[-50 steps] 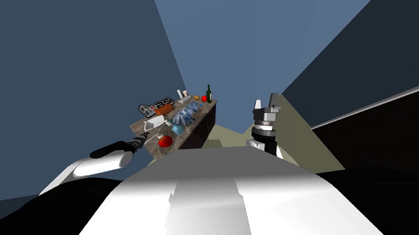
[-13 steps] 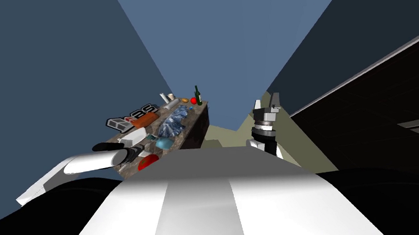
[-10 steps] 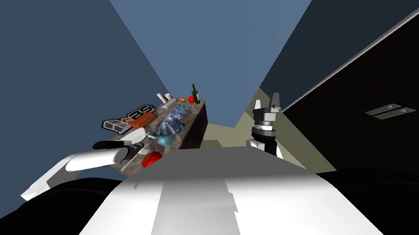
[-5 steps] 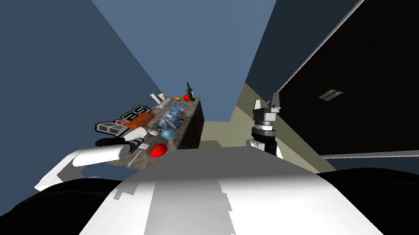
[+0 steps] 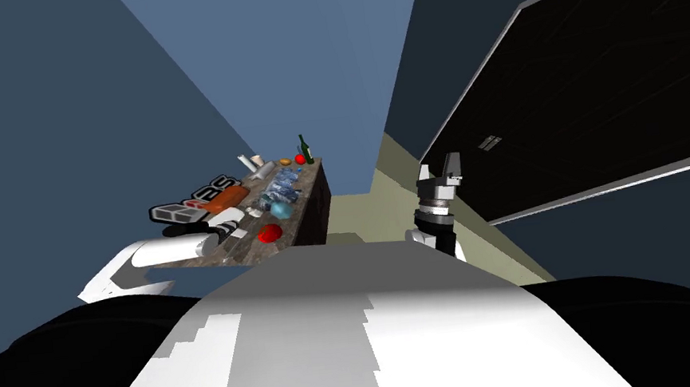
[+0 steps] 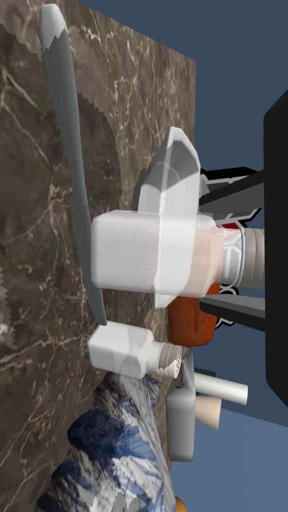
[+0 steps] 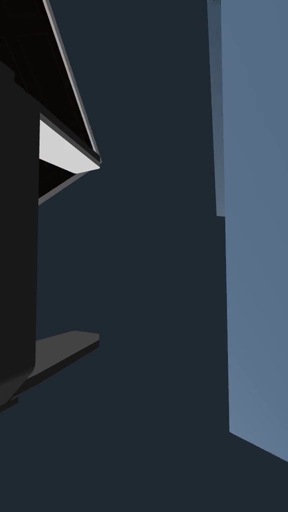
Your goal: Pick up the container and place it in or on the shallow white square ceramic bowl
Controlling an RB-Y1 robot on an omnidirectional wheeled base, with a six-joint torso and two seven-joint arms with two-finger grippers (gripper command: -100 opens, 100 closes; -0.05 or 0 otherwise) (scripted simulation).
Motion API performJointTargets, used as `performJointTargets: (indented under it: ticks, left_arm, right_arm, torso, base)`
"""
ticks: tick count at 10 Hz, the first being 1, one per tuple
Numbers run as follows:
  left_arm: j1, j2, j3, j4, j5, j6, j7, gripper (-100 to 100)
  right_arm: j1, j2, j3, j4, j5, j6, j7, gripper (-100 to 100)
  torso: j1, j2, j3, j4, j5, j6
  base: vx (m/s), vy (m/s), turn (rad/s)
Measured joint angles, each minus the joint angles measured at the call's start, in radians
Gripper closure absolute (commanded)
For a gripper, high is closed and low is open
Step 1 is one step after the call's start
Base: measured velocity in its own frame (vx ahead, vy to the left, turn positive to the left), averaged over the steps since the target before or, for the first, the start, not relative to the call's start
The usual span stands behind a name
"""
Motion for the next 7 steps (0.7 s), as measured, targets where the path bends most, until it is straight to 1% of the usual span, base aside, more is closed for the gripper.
performJointTargets:
  ticks: [1, 2, 3, 4, 6, 7]
  left_arm:
    - [-0.021, -0.002, -0.010, 0.012, -0.013, -0.021, -0.013, 100]
    - [-0.035, 0.000, -0.016, 0.017, -0.017, -0.034, -0.021, 100]
    - [-0.047, 0.002, -0.020, 0.026, -0.019, -0.047, -0.032, 100]
    - [-0.063, 0.001, -0.027, 0.036, -0.024, -0.067, -0.046, 100]
    - [-0.102, 0.005, -0.046, 0.075, -0.026, -0.124, -0.085, 100]
    - [-0.109, -0.002, -0.054, 0.083, -0.029, -0.158, -0.104, 100]
  right_arm:
    - [0.000, 0.000, 0.000, 0.000, 0.000, 0.000, 0.000, 0]
    - [0.000, 0.000, 0.000, 0.000, 0.000, 0.000, 0.000, 0]
    - [0.000, 0.000, 0.000, 0.000, 0.000, 0.000, 0.000, 0]
    - [0.000, 0.000, 0.000, 0.000, 0.000, 0.000, 0.000, 0]
    - [0.000, 0.000, 0.000, 0.000, 0.000, 0.000, 0.000, 0]
    - [0.000, 0.000, 0.000, 0.000, 0.000, 0.000, 0.000, 0]
  torso:
    - [-0.001, -0.002, -0.001, 0.000, 0.000, 0.002]
    - [-0.001, -0.004, -0.002, -0.001, 0.000, -0.002]
    - [0.000, -0.003, -0.002, -0.001, 0.000, 0.000]
    - [0.002, -0.002, -0.001, 0.000, 0.000, 0.001]
    - [0.004, -0.001, 0.000, 0.000, 0.001, 0.003]
    - [0.005, 0.000, 0.000, 0.000, 0.001, 0.002]
  base:
    - [-0.231, 0.076, -0.139]
    - [-0.252, 0.081, -0.160]
    - [-0.300, 0.115, -0.291]
    - [-0.299, 0.159, -0.349]
    - [-0.332, 0.130, -0.373]
    - [-0.335, 0.172, -0.239]
